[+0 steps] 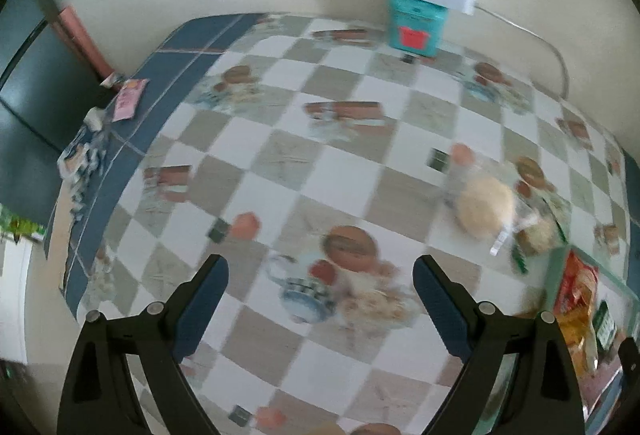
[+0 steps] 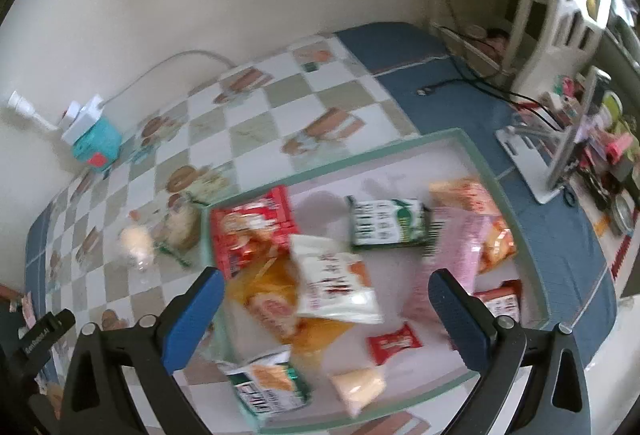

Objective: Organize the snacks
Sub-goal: 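Move both open tools back over the bread bun and wrapped cookie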

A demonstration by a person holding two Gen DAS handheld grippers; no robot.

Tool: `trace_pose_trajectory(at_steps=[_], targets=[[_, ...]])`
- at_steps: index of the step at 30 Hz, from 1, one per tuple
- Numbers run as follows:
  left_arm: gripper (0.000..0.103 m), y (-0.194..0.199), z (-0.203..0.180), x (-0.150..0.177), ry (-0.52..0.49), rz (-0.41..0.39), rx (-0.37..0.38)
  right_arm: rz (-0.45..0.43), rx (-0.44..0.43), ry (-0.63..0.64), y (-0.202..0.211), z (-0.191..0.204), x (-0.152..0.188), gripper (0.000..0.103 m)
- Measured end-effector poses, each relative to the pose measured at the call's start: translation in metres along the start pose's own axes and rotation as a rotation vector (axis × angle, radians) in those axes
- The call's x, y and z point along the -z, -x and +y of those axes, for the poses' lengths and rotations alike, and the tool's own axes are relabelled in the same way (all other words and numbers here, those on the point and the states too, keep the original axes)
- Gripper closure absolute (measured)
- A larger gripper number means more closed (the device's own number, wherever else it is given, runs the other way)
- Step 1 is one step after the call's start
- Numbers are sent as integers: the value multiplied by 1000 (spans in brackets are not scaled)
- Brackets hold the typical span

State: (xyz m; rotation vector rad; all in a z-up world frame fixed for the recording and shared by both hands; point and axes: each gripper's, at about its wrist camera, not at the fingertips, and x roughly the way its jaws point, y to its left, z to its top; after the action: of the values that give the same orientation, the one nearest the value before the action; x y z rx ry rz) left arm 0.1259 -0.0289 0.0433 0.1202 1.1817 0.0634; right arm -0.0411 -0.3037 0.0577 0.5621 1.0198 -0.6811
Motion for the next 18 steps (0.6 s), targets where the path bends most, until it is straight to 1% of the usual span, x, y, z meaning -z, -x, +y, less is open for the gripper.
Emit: trace_pose_trajectory(at_steps=[4,10,15,18], targets=[[9,-6,23,-5,39,10,-5,-1,-9,38,0,25,5,0],[9,-15,44,-13,68,22,1,2,-13,107,-4,61,14,0],[9,-23,48,-17,69,29,6,7,-33,171,-10,91,19,0],[9,-29,40,-21,48,24,13,11,-42,197,-16,104,20,0]])
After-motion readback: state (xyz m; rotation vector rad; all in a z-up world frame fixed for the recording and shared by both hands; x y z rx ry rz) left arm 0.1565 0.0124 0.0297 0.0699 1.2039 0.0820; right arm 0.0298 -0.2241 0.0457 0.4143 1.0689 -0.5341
